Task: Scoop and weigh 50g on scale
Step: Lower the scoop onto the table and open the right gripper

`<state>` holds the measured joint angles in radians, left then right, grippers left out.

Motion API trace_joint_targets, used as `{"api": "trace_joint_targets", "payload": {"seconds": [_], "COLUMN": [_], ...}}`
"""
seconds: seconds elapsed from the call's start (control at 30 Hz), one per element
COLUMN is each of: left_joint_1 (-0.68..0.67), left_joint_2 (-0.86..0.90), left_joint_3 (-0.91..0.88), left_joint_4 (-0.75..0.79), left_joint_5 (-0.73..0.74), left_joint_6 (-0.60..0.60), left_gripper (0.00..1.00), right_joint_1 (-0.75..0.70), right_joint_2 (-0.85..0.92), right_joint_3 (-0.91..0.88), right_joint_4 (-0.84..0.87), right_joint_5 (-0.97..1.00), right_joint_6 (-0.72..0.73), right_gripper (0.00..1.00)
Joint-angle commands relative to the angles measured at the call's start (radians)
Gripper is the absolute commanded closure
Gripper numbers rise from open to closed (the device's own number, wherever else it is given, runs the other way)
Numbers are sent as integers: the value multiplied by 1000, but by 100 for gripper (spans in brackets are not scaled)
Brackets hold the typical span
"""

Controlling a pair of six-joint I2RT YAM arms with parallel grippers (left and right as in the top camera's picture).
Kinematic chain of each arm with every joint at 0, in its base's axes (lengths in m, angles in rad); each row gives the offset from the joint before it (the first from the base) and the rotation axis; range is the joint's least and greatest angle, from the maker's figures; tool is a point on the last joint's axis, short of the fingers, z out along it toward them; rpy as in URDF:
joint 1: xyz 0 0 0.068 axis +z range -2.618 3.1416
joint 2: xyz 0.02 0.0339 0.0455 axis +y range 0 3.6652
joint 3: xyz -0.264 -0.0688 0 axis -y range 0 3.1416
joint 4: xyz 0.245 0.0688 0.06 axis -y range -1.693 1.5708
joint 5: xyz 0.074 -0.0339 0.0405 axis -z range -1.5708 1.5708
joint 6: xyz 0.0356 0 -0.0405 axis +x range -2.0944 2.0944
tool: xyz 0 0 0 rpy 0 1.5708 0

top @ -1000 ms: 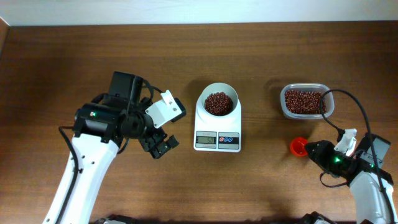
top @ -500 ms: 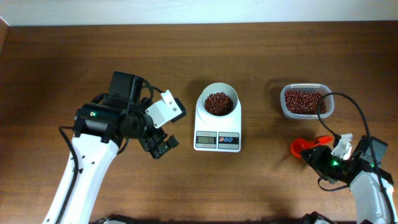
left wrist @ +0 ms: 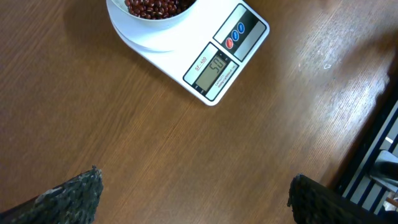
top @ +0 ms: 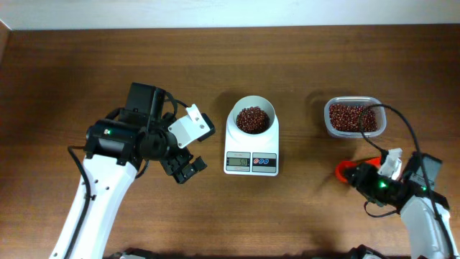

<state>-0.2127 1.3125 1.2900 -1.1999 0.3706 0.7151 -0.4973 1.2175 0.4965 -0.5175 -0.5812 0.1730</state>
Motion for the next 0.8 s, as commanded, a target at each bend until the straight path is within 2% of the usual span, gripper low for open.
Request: {"api": "trace_joint_targets", "payload": {"seconds": [0.0,0.37,0.7,0.77], "left_joint_1": [4,4,4,4], "left_joint_2": [-17,-17,-17,-17], "left_joint_3": [-1,-1,-1,-1], "left_joint_4": [2,2,2,2], "left_joint_5": [14,14,14,14], "left_joint_6": [9,9,9,9], "left_gripper": [1,1,1,1], "right_joint_1": [70,106,106,104], "right_joint_2": [24,92,90,89], "right_joint_3": [2,3,18,43], "right_joint_4": [21,210,219,218], "right_joint_5": [-10,-22,-93,-118], "right_joint_6": [-7,70,71,71], "right_gripper": [53,53,52,48]}}
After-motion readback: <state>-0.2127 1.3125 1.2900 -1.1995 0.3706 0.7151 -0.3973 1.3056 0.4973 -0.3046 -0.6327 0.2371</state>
